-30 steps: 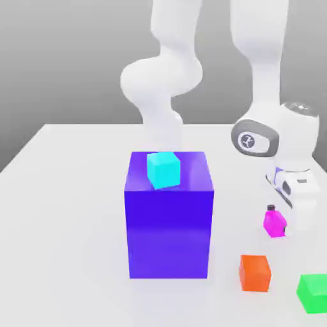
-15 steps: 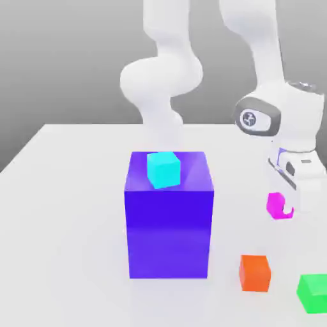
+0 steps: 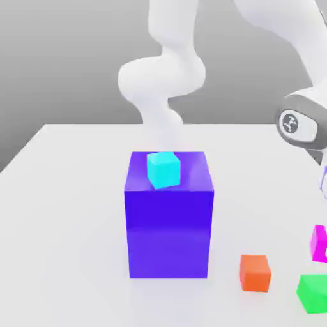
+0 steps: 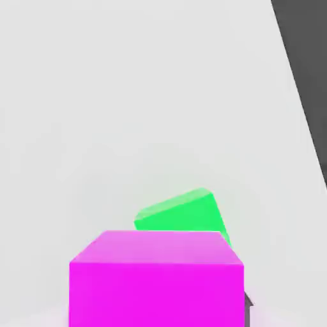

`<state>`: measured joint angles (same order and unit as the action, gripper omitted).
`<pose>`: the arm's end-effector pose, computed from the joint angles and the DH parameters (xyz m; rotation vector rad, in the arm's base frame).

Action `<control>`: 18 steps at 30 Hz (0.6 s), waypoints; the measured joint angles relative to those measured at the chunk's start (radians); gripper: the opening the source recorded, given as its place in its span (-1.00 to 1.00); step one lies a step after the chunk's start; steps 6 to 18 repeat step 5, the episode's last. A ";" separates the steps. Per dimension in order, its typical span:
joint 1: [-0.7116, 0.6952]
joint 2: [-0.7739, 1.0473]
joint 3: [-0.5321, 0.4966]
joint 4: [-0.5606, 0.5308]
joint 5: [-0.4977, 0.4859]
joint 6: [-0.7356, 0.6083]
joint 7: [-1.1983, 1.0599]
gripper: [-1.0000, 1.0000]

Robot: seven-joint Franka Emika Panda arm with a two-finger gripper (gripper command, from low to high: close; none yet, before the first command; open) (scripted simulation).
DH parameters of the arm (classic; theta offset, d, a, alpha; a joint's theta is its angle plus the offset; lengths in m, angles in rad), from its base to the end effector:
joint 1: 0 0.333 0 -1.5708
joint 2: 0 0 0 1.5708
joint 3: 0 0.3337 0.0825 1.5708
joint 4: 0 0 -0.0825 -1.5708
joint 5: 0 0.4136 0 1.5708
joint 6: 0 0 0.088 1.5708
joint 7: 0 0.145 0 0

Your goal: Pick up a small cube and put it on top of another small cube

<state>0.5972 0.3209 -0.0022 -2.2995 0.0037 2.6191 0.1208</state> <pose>0.4546 0.3076 0.1609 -3.0542 -0.7330 0.0025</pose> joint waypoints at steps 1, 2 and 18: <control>0.000 0.035 -0.001 0.004 0.000 0.031 0.000 -1.00; -0.001 0.058 -0.001 0.006 0.000 0.052 0.001 1.00; -0.001 0.058 -0.001 0.006 0.000 0.052 0.001 1.00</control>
